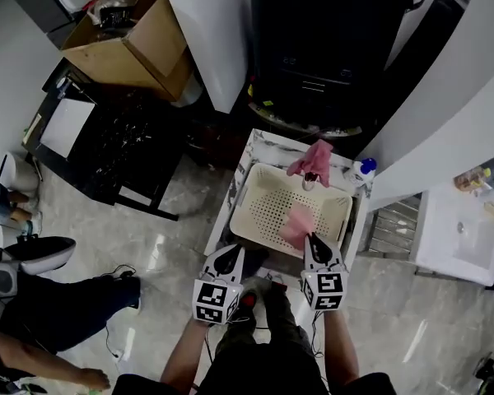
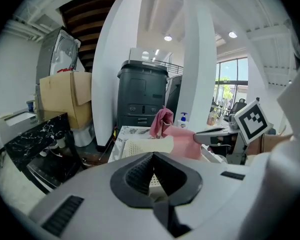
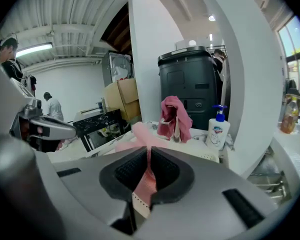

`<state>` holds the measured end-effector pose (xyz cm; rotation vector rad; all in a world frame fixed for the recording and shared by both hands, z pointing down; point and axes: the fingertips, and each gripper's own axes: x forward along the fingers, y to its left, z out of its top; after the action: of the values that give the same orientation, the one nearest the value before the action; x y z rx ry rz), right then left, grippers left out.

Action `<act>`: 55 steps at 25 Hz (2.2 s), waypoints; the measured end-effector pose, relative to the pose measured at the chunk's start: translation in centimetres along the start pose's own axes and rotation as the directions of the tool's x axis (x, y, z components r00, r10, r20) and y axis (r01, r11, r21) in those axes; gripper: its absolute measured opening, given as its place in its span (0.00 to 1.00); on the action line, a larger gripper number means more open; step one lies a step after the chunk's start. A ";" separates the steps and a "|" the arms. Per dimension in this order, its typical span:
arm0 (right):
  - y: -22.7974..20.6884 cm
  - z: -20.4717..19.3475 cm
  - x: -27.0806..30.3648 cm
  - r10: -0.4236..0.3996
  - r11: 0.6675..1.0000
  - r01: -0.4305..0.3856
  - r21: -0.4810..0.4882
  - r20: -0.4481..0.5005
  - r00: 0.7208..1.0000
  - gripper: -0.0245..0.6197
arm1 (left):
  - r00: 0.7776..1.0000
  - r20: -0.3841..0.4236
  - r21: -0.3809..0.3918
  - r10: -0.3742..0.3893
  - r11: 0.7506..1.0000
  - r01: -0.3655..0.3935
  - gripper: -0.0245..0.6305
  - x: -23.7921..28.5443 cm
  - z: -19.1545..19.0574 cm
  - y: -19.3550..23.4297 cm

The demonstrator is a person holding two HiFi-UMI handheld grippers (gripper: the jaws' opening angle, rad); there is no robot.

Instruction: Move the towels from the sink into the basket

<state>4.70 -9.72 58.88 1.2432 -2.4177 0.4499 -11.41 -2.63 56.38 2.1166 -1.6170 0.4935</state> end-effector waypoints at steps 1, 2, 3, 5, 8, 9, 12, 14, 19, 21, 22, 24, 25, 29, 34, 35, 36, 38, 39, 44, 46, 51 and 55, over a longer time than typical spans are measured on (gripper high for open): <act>0.0 -0.3 0.5 0.011 1.000 -0.011 -0.004 -0.008 1.000 0.11 | 1.000 -0.004 -0.003 0.006 1.000 -0.006 0.05 0.3 -0.2 0.1; 0.0 -0.6 1.0 0.020 1.000 -0.020 -0.008 -0.017 1.000 0.11 | 1.000 -0.009 -0.007 0.012 1.000 -0.012 0.05 0.5 -0.5 0.1; 0.0 -0.9 1.4 0.029 0.999 -0.029 -0.011 -0.025 0.999 0.11 | 1.000 -0.014 -0.012 0.017 1.000 -0.017 0.05 0.8 -0.7 0.2; -0.1 -1.5 2.1 0.045 0.999 -0.046 -0.013 -0.043 0.998 0.11 | 0.999 -0.028 -0.023 0.027 0.999 -0.028 0.05 1.1 -1.4 0.3; -0.3 -2.4 2.9 0.064 0.998 -0.065 -0.008 -0.065 0.996 0.11 | 0.998 -0.052 -0.040 0.045 0.998 -0.047 0.05 1.6 -2.3 0.7; -0.4 -2.7 3.1 0.069 0.998 -0.070 -0.008 -0.069 0.995 0.11 | 0.997 -0.057 -0.044 0.049 0.998 -0.052 0.05 1.9 -2.5 0.7; -0.7 -3.0 3.8 0.080 0.997 -0.081 -0.011 -0.079 0.994 0.11 | 0.996 -0.066 -0.053 0.055 0.997 -0.058 0.05 2.6 -2.8 0.8; -0.8 -3.1 4.2 0.086 0.996 -0.087 -0.010 -0.082 0.993 0.11 | 0.996 -0.070 -0.055 0.055 0.997 -0.059 0.05 2.9 -2.8 0.9; -0.4 -3.4 4.8 0.125 0.992 -0.125 0.006 -0.083 0.989 0.13 | 0.996 -0.073 -0.059 0.055 0.996 -0.059 0.05 3.3 -2.7 0.8; -0.1 -3.7 5.0 0.146 0.989 -0.145 0.012 -0.091 0.985 0.25 | 0.995 -0.080 -0.060 0.059 0.996 -0.064 0.05 3.3 -2.9 0.9; 0.0 -3.8 5.0 0.152 0.988 -0.152 0.013 -0.095 0.984 0.27 | 0.995 -0.083 -0.061 0.061 0.996 -0.067 0.05 3.3 -3.0 0.9; 0.0 -4.0 5.1 0.158 0.987 -0.157 0.015 -0.100 0.982 0.31 | 0.994 -0.087 -0.065 0.066 0.995 -0.071 0.05 3.2 -3.3 1.0; 0.0 -4.1 5.1 0.159 0.987 -0.158 0.016 -0.099 0.982 0.31 | 0.994 -0.088 -0.066 0.067 0.995 -0.073 0.05 3.2 -3.3 1.0; 0.0 -4.0 5.1 0.163 0.987 -0.162 0.014 -0.093 0.982 0.31 | 0.994 -0.087 -0.067 0.072 0.995 -0.078 0.05 3.0 -3.4 1.0; 0.3 -3.6 5.0 0.167 0.986 -0.167 0.008 -0.085 0.982 0.31 | 0.994 -0.078 -0.069 0.073 0.995 -0.078 0.05 2.7 -3.4 0.9; 0.4 -3.4 4.9 0.166 0.986 -0.166 0.006 -0.083 0.983 0.31 | 0.994 -0.075 -0.068 0.073 0.995 -0.079 0.05 2.6 -3.3 0.9; 0.4 -3.2 4.8 0.163 0.987 -0.163 0.005 -0.079 0.983 0.31 | 0.995 -0.072 -0.067 0.074 0.995 -0.079 0.05 2.4 -3.2 0.9; 0.4 -2.6 4.3 0.151 0.989 -0.151 0.007 -0.067 0.986 0.31 | 0.995 -0.063 -0.064 0.075 0.995 -0.079 0.05 2.0 -2.8 0.9; 0.4 -2.3 4.1 0.146 0.989 -0.146 0.008 -0.060 0.987 0.31 | 0.995 -0.058 -0.062 0.076 0.995 -0.079 0.05 1.7 -2.6 0.9; 1.0 -0.3 2.9 0.126 0.992 -0.126 -0.011 -0.017 0.992 0.30 | 0.997 -0.025 -0.045 0.072 0.996 -0.073 0.05 0.5 -1.3 1.2; 1.4 0.5 2.2 0.114 0.993 -0.113 -0.021 0.001 0.994 0.26 | 0.998 -0.011 -0.037 0.068 0.997 -0.068 0.05 -0.2 -0.7 1.3; 2.6 2.4 0.5 0.097 0.995 -0.095 -0.037 0.044 0.994 0.20 | 0.998 0.018 -0.026 0.059 0.998 -0.059 0.05 -1.9 0.4 1.3; 3.8 3.6 -0.8 0.081 0.996 -0.078 -0.042 0.080 0.993 0.16 | 0.998 0.046 -0.008 0.051 0.999 -0.051 0.05 -3.4 1.2 1.5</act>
<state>1.34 -8.64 54.96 1.1737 -2.5398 0.3792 -13.71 -0.86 53.84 2.1011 -1.6992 0.4585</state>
